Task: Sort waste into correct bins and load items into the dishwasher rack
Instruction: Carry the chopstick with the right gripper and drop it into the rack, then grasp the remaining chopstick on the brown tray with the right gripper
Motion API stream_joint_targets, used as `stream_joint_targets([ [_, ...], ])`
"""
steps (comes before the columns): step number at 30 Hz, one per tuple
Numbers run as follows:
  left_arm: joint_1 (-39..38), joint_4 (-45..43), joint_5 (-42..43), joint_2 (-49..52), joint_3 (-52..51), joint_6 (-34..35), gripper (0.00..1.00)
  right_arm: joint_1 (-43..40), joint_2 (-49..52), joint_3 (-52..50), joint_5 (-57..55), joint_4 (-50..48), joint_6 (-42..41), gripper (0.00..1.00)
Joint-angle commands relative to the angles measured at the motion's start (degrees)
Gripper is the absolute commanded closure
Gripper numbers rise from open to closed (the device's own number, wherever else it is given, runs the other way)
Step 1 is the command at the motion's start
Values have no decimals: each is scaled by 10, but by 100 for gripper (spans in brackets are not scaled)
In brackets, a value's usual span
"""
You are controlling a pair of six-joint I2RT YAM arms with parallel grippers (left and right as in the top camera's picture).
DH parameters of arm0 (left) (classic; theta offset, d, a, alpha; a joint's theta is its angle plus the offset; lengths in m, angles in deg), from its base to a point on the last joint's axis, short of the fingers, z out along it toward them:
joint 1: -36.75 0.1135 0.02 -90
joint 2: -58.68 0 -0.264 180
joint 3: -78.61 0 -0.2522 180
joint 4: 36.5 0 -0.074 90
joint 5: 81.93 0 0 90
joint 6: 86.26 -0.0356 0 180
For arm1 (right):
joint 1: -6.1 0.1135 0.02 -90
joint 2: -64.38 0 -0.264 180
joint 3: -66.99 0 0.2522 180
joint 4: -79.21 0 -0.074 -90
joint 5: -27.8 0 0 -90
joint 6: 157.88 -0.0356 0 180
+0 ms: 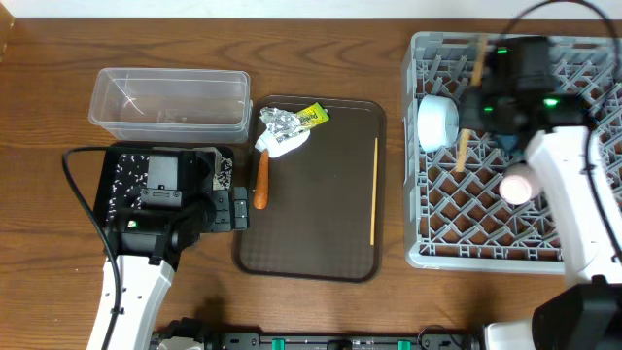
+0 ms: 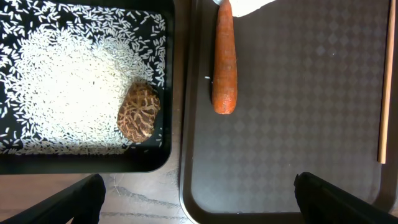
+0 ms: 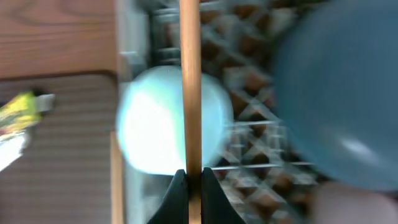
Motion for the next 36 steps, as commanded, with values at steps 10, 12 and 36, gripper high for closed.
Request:
stream_joint_targets([
  [10, 3, 2, -3, -4, 11, 3, 2, -53, 99, 0, -80, -15, 130, 92],
  [12, 3, 2, -3, -4, 11, 3, 2, -46, 103, 0, -63, -11, 141, 84],
  [36, 3, 2, -3, -4, 11, 3, 2, 320, 137, -20, -50, 23, -243, 58],
])
